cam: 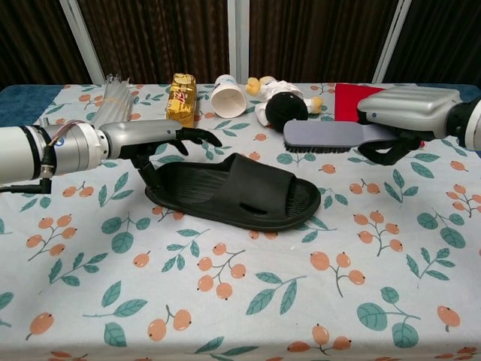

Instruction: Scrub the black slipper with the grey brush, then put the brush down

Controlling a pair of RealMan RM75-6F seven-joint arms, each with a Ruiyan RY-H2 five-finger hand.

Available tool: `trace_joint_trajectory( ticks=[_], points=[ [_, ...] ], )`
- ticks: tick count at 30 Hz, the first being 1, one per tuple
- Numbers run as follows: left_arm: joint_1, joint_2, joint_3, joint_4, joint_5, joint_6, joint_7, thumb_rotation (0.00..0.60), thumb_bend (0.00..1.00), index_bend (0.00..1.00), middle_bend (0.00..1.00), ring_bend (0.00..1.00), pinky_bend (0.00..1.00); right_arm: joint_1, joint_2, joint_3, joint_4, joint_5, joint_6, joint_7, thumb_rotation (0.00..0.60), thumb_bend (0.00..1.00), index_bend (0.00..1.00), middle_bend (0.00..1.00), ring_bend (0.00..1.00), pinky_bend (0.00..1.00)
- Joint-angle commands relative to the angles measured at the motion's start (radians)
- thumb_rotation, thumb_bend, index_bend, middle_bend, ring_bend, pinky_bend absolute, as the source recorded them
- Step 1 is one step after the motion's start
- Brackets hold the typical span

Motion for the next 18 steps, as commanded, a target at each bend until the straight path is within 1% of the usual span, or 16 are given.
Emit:
trace_joint_trajectory(
  ticks=[1,2,4,5,7,8,9,10,12,13,15,16,18],
  points=[
    [0.028,0.054,-0.019,-0.085,-0.039,0.03,0.056,0.6,0.05,0.12,0.09,0.03,0.1,-0.015,-0.01,0.016,0.047,0.05,-0.028,-0.057,0.6,0.36,1.0,0.96,0.99,0.98],
    [0.037,0.074,-0.023,-0.11,-0.047,0.04,0.069,0.6,0.05,0.12,0.09,0.03,0.1,-0.018,-0.02,0.019,0.06,0.065,-0.036,-0.064,0.6,0.33,1.0,0.94,0.97,0.95],
    [0.057,0.103,-0.026,-0.142,-0.057,0.068,0.092,0.6,0.05,0.12,0.09,0.03,0.09,-0.023,-0.033,0.024,0.084,0.088,-0.052,-0.073,0.6,0.28,0.95,0.86,0.88,0.86],
    [0.074,0.122,-0.027,-0.161,-0.064,0.091,0.107,0.6,0.05,0.12,0.09,0.03,0.1,-0.026,-0.04,0.025,0.098,0.105,-0.067,-0.08,0.6,0.24,0.89,0.8,0.8,0.79],
    [0.101,0.15,-0.031,-0.188,-0.077,0.127,0.124,0.6,0.05,0.12,0.09,0.03,0.09,-0.03,-0.046,0.024,0.112,0.125,-0.086,-0.092,0.6,0.19,0.72,0.65,0.62,0.62],
    [0.118,0.169,-0.032,-0.204,-0.083,0.149,0.132,0.6,0.05,0.12,0.09,0.03,0.1,-0.034,-0.048,0.023,0.116,0.135,-0.093,-0.1,0.6,0.18,0.61,0.57,0.52,0.51],
    [0.13,0.183,-0.033,-0.215,-0.087,0.164,0.137,0.6,0.05,0.12,0.09,0.03,0.1,-0.038,-0.048,0.023,0.117,0.14,-0.095,-0.105,0.6,0.16,0.47,0.47,0.41,0.39],
    [0.146,0.2,-0.034,-0.226,-0.091,0.184,0.143,0.6,0.05,0.12,0.09,0.03,0.1,-0.043,-0.044,0.023,0.111,0.148,-0.097,-0.11,0.6,0.15,0.38,0.41,0.34,0.32],
    [0.167,0.223,-0.035,-0.237,-0.099,0.208,0.155,0.6,0.05,0.12,0.09,0.03,0.1,-0.052,-0.034,0.027,0.093,0.156,-0.092,-0.108,0.6,0.1,0.14,0.24,0.17,0.18],
    [0.176,0.235,-0.035,-0.242,-0.104,0.216,0.162,0.6,0.05,0.12,0.09,0.03,0.1,-0.056,-0.026,0.029,0.08,0.158,-0.089,-0.102,0.6,0.08,0.07,0.18,0.11,0.13],
    [0.198,0.263,-0.036,-0.256,-0.114,0.237,0.169,0.6,0.05,0.12,0.09,0.03,0.1,-0.067,0.0,0.033,0.046,0.152,-0.069,-0.087,0.6,0.07,0.0,0.11,0.04,0.07],
    [0.21,0.275,-0.035,-0.262,-0.117,0.247,0.171,0.6,0.05,0.12,0.09,0.03,0.1,-0.074,0.016,0.035,0.03,0.148,-0.057,-0.08,0.6,0.07,0.0,0.08,0.02,0.04],
    [0.241,0.31,-0.025,-0.274,-0.119,0.272,0.175,0.6,0.05,0.12,0.09,0.03,0.1,-0.093,0.063,0.037,-0.019,0.137,-0.022,-0.063,0.6,0.07,0.0,0.05,0.0,0.02]
  ],
)
